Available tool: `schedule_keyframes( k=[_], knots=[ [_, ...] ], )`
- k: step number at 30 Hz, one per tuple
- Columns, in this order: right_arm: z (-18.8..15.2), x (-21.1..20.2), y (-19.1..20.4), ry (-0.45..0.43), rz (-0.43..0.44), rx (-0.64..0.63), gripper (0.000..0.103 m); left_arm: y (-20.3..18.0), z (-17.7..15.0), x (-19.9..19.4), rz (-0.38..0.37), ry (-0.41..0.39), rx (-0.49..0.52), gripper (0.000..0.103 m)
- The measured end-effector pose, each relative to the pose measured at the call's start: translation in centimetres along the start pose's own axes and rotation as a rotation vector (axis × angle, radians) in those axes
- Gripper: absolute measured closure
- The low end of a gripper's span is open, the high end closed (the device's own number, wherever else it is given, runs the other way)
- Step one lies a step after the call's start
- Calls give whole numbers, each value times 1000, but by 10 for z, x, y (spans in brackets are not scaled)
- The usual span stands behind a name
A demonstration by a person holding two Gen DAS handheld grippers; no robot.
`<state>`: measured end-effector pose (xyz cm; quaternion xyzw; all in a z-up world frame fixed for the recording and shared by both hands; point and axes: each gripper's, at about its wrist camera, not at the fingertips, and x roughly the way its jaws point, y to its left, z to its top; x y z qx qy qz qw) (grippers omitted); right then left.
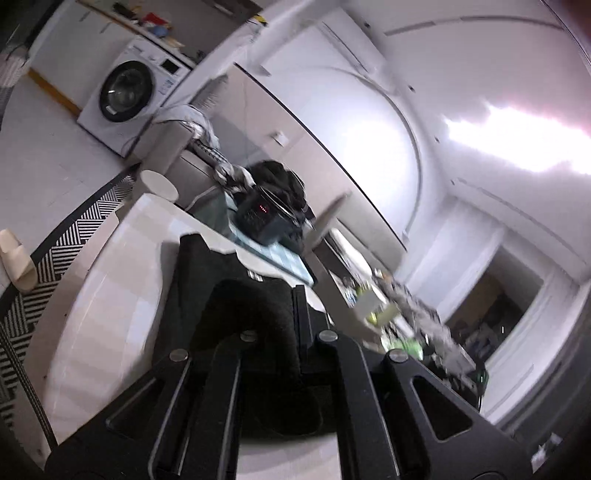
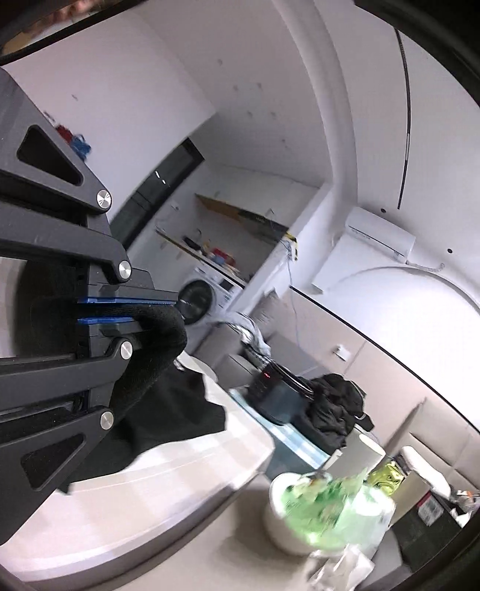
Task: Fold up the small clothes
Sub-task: 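Lift the sweater hem with both grippers and carry it over toward the collar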
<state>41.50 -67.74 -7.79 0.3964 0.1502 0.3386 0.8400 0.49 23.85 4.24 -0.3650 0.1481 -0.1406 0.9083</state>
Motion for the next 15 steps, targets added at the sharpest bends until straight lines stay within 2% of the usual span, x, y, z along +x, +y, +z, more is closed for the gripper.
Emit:
schedule_keyframes(
  k=[4,8,15],
  knots=[
    [18,41,-9,-23,-20,40,98,19,25,54,14,-23,-49,102],
    [41,87,-20,-46,-77,47,98,38,46,114,43,-12,-63,102],
    [79,165,-48,-41,-123,103,98,72,80,211,81,4,-76,102]
  ],
)
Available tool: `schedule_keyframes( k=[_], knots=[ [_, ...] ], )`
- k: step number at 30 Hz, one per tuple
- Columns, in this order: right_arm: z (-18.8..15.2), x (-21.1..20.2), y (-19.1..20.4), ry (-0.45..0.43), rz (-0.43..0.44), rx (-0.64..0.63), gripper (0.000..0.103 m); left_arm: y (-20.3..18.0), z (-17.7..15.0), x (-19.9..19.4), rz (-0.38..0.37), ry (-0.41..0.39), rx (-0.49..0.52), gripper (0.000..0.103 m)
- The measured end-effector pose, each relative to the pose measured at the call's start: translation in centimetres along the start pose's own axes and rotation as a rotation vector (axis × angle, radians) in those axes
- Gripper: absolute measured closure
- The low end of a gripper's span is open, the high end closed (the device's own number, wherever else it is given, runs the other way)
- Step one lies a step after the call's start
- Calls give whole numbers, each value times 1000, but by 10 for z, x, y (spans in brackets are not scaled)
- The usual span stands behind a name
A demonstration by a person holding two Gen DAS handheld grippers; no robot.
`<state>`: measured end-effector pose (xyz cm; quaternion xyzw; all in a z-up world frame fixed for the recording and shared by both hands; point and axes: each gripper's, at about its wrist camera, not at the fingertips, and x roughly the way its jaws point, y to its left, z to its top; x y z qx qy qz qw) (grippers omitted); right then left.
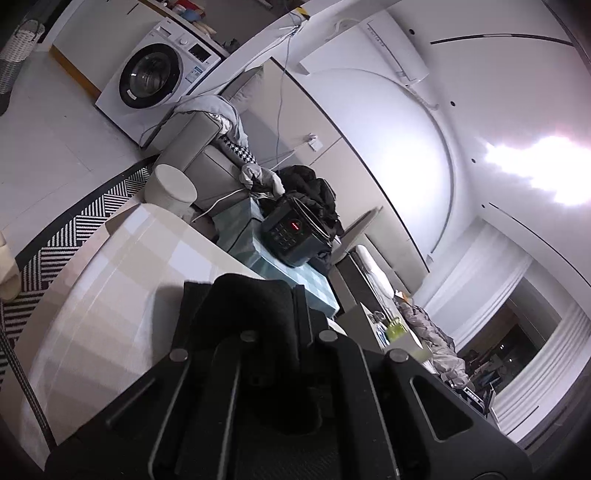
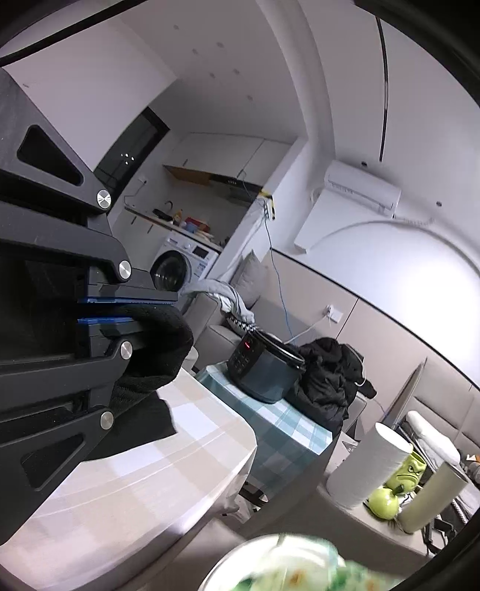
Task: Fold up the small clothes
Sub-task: 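Lift the sweater hem with both grippers and carry it over toward the collar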
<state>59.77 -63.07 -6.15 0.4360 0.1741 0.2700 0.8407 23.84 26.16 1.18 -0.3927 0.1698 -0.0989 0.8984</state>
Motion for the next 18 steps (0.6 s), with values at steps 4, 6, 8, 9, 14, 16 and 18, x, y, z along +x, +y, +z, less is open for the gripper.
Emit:
schedule_keyframes(
  k=[4,6,8,9,14,16,18],
  knots=[
    [14,43,-10,12,-43,3,98,18,20,60,28,30,-12,102],
    [20,68,-21,22,-72,21,98,31,28,93,55,51,-25,102],
    [24,87,-27,27,-101,16,98,44,32,120,67,69,-39,102],
    [26,95,-30,28,-110,12,98,50,35,133,78,76,-46,102],
    [28,127,-52,36,-164,53,98,83,45,204,146,140,-75,101],
    [28,142,-62,64,-235,67,92,93,45,236,245,222,-69,93],
    [26,155,-76,122,-296,114,62,101,44,253,282,236,-74,55]
  ],
)
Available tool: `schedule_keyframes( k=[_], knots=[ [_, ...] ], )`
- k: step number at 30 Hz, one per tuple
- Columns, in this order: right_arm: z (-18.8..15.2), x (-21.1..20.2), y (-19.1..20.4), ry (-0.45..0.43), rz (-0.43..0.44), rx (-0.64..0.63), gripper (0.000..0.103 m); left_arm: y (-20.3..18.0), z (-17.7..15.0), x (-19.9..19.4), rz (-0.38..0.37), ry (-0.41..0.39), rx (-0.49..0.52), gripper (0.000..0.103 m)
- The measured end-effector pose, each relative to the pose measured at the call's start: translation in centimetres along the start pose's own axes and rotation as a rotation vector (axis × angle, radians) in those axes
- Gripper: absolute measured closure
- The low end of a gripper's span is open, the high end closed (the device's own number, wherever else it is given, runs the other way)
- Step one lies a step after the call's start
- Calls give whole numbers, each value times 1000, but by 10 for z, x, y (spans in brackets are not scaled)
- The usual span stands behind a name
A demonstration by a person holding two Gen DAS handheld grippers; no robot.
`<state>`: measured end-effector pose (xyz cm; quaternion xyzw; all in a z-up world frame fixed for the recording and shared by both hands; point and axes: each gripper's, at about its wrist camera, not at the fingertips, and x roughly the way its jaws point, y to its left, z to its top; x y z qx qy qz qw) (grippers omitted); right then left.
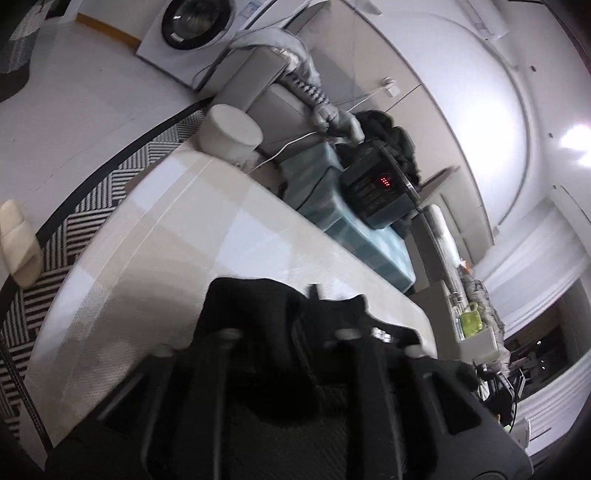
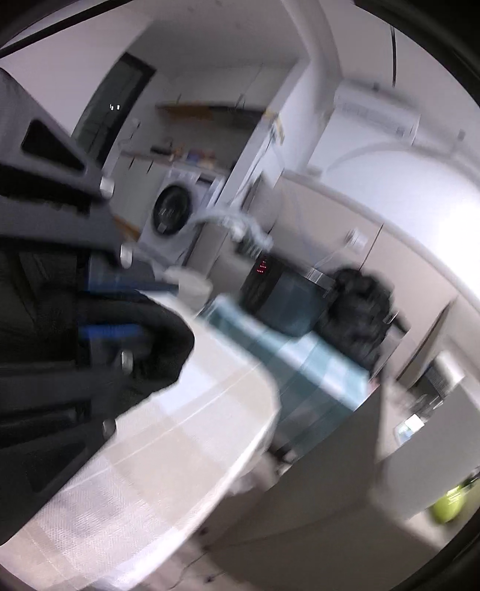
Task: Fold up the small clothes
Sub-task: 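Lift the sweater hem with both grippers and carry it over toward the collar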
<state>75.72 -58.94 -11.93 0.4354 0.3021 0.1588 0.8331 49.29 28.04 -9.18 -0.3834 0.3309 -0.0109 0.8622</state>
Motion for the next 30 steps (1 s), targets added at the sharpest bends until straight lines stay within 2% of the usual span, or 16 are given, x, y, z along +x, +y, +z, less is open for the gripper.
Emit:
schedule_keyframes(
  k=[2,4,7,10,12,16,18,20,23,25,28,30],
  knots=[
    [-2,4,-11,15,18,43,56,4,0,0,-8,-40,-20,32],
    [-2,5,-14,41,39,46,55,11,1,-6,-54,-64,-38,32],
    [-6,1,-13,77,27,12,55,20,6,-8,-54,-45,-54,32],
    [-15,1,-9,140,35,-19,55,19,1,-7,-52,18,-36,32],
    [-21,3,-5,171,28,-42,55,20,-12,-22,-44,46,-8,32],
    [-26,19,-2,193,-44,-83,55,10,-18,6,-50,149,51,35],
    [-26,32,-2,227,3,-73,55,1,-24,15,-78,176,68,38],
    [-22,44,-2,253,40,-52,55,-7,-25,20,-119,162,95,38],
    [-13,57,-1,221,102,0,55,-23,-20,17,-190,104,100,38],
    [-6,60,0,170,101,28,53,-23,-6,23,-215,67,89,38],
    [7,60,0,85,62,45,49,-15,14,25,-191,25,26,38],
    [13,55,2,36,25,37,44,-6,24,28,-145,20,-4,38]
  ],
)
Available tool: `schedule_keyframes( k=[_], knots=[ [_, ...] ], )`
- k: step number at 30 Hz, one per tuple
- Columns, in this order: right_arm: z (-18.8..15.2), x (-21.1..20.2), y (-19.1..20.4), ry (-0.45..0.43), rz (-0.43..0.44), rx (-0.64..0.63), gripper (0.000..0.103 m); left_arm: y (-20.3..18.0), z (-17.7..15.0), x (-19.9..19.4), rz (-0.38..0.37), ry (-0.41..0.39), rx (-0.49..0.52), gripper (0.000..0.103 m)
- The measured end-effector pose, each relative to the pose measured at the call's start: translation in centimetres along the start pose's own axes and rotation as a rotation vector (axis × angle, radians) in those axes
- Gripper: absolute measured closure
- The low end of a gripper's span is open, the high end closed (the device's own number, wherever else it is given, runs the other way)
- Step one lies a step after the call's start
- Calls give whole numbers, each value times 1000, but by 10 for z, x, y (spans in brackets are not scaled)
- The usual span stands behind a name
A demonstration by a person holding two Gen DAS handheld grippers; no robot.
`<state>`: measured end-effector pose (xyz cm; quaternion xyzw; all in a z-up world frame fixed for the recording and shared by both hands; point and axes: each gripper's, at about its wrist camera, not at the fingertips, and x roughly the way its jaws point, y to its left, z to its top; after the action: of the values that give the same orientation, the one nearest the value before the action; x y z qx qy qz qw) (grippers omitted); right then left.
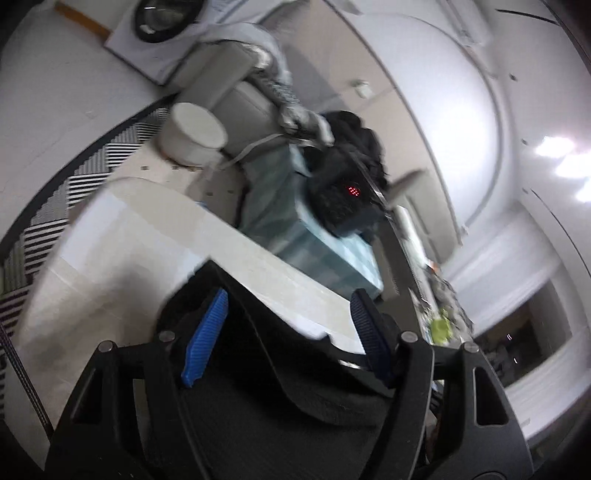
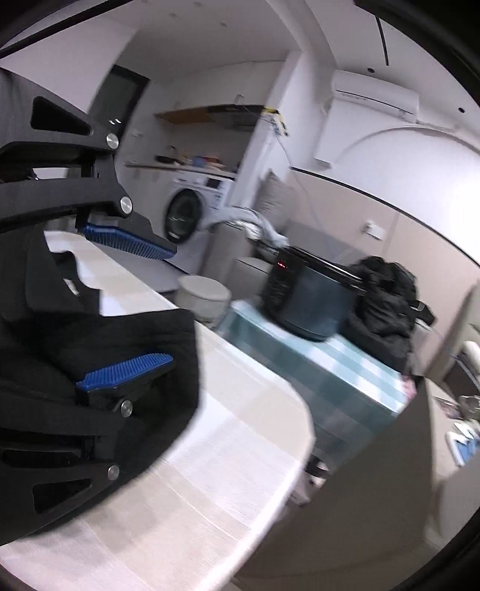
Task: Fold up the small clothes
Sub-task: 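Lift the sweater hem with both grippers and carry it over toward the collar, then lower the hem onto the sweater body and open both grippers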
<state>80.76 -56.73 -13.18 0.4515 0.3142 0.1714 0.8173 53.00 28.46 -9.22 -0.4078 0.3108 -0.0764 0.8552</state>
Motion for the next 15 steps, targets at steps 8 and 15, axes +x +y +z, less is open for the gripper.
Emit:
schedule_keyframes(
  k=[8,15],
  knots=[
    [-36,-12,40,135,-155,-322,44,4,-17,-15,67,54,54,38],
    [-95,10,46,432,-128,-384,44,-33,-73,-20,19,165,143,38]
  ],
)
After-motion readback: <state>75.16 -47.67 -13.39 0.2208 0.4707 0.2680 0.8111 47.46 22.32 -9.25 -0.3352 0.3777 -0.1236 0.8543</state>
